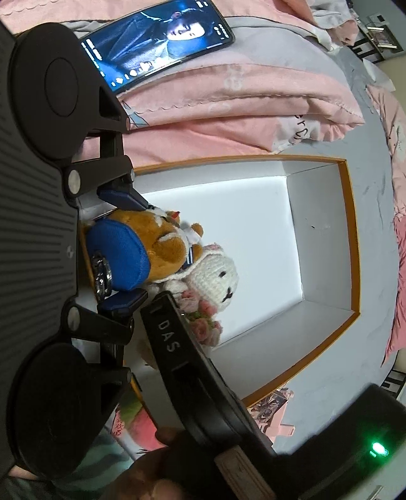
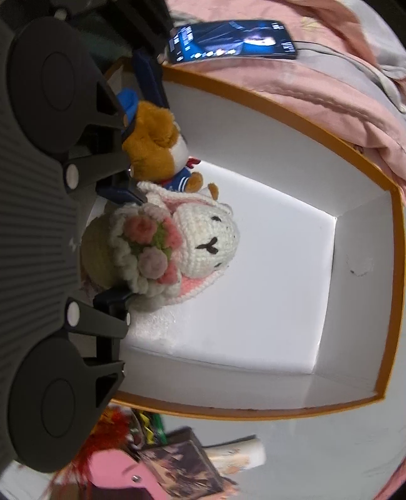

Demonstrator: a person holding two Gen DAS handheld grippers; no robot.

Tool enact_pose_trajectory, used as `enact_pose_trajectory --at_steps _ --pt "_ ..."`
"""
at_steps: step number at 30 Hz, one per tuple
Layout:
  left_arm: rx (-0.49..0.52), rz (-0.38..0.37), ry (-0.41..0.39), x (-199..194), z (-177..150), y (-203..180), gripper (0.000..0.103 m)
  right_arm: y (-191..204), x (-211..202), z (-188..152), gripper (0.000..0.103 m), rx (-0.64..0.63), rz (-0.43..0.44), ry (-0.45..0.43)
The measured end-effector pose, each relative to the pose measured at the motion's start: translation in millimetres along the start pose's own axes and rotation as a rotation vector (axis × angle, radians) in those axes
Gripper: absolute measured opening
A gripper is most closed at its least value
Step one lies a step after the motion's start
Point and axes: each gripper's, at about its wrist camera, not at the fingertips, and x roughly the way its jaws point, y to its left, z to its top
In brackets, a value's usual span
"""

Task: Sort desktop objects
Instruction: 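Carry the dog and bunny into the white box and lower them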

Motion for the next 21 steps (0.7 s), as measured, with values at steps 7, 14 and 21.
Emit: enact_pose_trajectory --at_steps 7,14,21 --pt "0.018 0.028 0.022 7.7 10.0 -3.9 0.056 -11.2 13.5 6.8 0.056 0.102 0.071 0.063" --pt "0.094 0.131 0.058 28.9 21.8 -23.1 0.056 -10.4 9.7 13.1 0.058 0.11 0.063 0.06" --pt "0.073 0.069 0.06 18.7 17.1 -12.4 0.06 -9.4 6.0 15.6 0.062 0.099 0.078 0.061"
